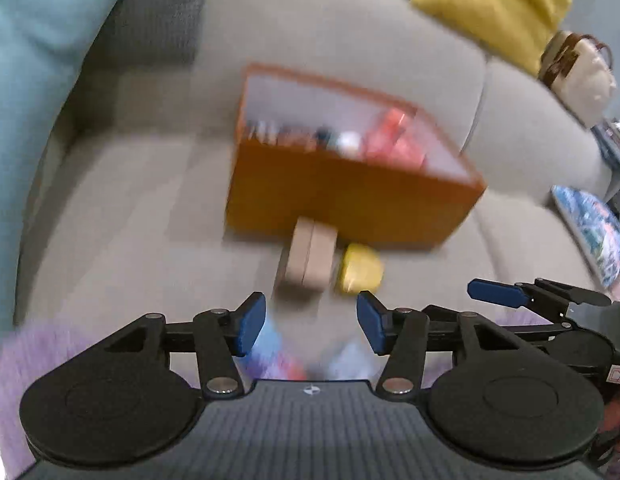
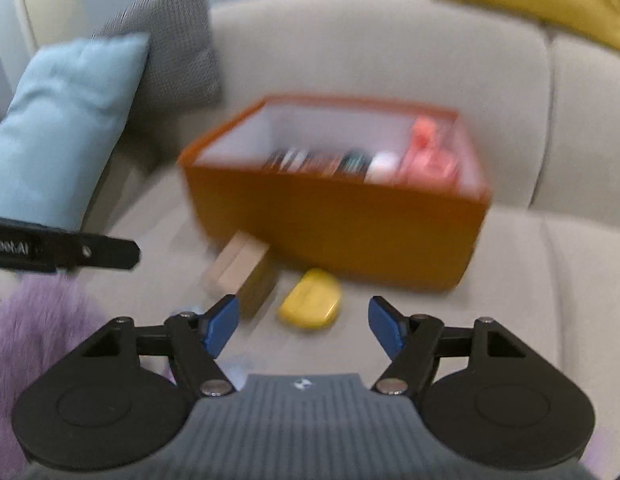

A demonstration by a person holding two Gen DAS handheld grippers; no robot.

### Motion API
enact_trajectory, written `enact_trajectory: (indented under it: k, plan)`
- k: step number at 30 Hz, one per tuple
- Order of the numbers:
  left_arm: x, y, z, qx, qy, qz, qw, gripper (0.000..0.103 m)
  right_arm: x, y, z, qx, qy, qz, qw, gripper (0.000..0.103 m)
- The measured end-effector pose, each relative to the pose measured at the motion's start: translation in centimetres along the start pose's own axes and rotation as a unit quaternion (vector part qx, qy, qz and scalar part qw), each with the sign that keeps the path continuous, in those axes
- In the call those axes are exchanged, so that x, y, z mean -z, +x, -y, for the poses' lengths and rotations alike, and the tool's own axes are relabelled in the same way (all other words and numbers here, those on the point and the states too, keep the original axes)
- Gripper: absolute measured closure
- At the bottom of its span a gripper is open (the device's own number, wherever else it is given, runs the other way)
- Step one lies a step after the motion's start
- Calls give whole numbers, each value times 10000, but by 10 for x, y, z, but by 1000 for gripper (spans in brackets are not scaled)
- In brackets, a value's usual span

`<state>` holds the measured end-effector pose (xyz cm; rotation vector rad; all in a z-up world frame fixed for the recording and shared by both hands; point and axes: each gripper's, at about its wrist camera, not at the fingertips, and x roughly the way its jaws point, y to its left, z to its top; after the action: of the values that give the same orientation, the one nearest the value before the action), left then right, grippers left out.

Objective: Organize rigid objects
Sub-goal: 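Move both tools toward the blue card and clear cube box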

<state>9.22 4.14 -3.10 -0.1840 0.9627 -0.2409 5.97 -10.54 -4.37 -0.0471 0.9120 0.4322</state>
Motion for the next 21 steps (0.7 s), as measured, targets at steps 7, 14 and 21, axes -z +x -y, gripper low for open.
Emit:
enact_trajectory:
  k: [7,14,21]
  plan:
    - [27,6,-17,-54,-125,-434,9990,41,31,18,-49,-1,-968,-648,9932,31]
    - [40,33,-51,184,-529,-596,9967,44,30,45,-52,32,-758,-1054,9915,32]
    - [36,73,-60,158,-747,-870,9933,44,18,73,-42,-109,-549,-1398,9886,42]
